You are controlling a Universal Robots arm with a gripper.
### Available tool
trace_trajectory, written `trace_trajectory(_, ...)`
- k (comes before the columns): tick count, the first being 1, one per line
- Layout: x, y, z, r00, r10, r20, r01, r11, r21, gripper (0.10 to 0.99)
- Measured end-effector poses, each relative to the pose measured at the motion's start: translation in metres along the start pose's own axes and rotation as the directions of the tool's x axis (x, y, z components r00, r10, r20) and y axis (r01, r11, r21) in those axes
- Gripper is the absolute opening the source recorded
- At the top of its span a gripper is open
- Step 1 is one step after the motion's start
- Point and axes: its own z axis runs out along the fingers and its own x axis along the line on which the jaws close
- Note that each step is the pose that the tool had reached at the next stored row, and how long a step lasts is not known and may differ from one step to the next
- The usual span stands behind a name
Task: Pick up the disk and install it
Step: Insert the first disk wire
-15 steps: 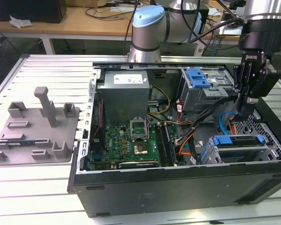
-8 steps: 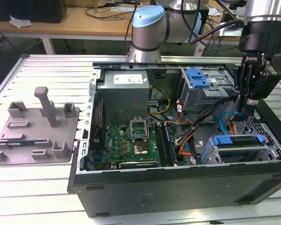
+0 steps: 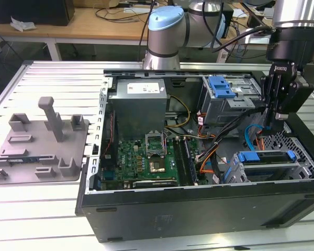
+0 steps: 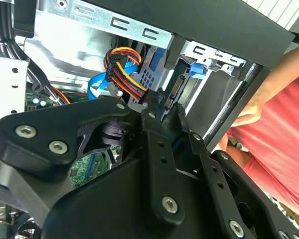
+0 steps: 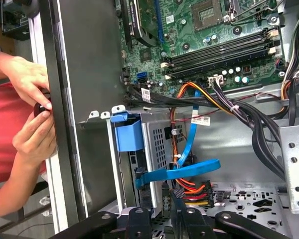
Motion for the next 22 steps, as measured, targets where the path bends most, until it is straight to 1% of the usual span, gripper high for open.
trace_trajectory(10, -0.0018, -0.0008, 0.0033, 1.0000, 0.000, -0.0004, 0.000, 1.0000, -0.001, 0.290)
trace_trajectory(11, -0.0019, -0.0008, 0.0033, 1.0000, 0.000, -0.0005, 0.000, 1.0000, -0.001, 0.275)
trace_trajectory(12, -0.0019, -0.0008, 0.0033, 1.0000, 0.000, -0.0005, 0.000, 1.0000, -0.001, 0.208)
trace_trajectory(13, -0.0019, -0.0008, 0.0033, 1.0000, -0.001, -0.0004, 0.001, 1.0000, -0.001, 0.165)
trace_trajectory(22, -0.0011, -0.0009, 0.0038, 1.0000, -0.001, 0.0001, 0.001, 1.0000, -0.001, 0.165)
